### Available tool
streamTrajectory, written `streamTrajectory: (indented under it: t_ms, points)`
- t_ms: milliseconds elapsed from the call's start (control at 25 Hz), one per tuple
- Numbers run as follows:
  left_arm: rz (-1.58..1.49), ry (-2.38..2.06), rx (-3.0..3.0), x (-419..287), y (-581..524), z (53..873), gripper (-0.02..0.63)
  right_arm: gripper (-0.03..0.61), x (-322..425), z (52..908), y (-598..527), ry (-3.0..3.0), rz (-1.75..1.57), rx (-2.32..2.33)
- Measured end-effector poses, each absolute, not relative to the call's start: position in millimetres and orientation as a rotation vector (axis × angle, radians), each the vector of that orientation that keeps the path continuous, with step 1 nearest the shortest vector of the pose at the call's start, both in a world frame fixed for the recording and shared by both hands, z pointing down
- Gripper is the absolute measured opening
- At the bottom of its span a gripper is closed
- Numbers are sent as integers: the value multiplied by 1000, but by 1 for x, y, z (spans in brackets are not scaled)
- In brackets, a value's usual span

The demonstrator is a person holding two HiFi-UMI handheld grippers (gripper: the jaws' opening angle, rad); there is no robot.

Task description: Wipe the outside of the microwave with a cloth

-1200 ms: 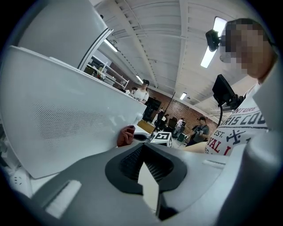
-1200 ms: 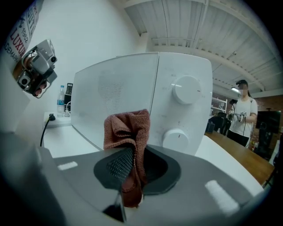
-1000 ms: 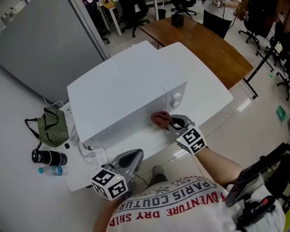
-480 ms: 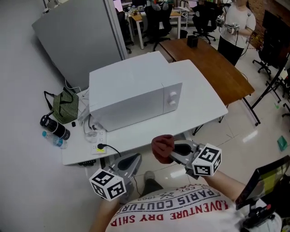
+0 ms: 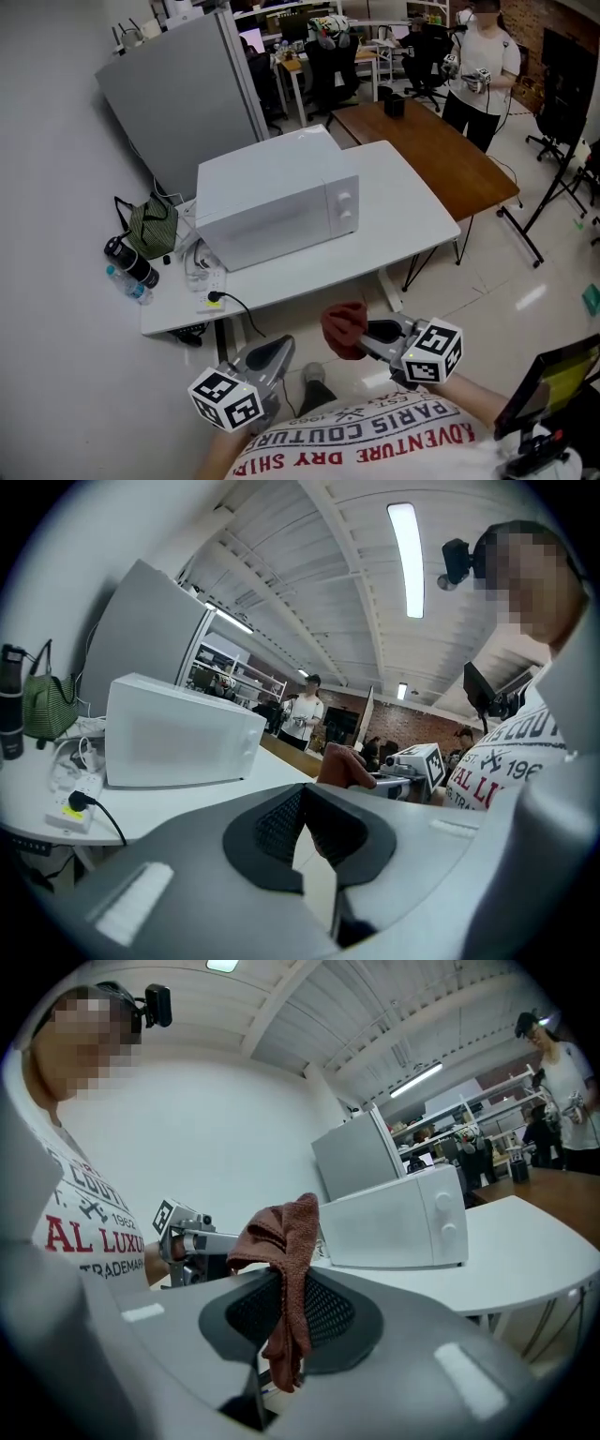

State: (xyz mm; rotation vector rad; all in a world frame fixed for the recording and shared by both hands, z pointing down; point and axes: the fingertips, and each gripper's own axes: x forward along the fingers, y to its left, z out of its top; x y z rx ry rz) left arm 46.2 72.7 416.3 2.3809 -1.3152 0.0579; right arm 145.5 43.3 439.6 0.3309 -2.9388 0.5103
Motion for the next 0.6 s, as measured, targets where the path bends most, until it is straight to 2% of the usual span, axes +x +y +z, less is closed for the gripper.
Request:
streamTrajectory:
  t_ms: [600]
  points:
    - [35,-1308,2405,61,104,408,6,44,163,438,68,-2957,547,405]
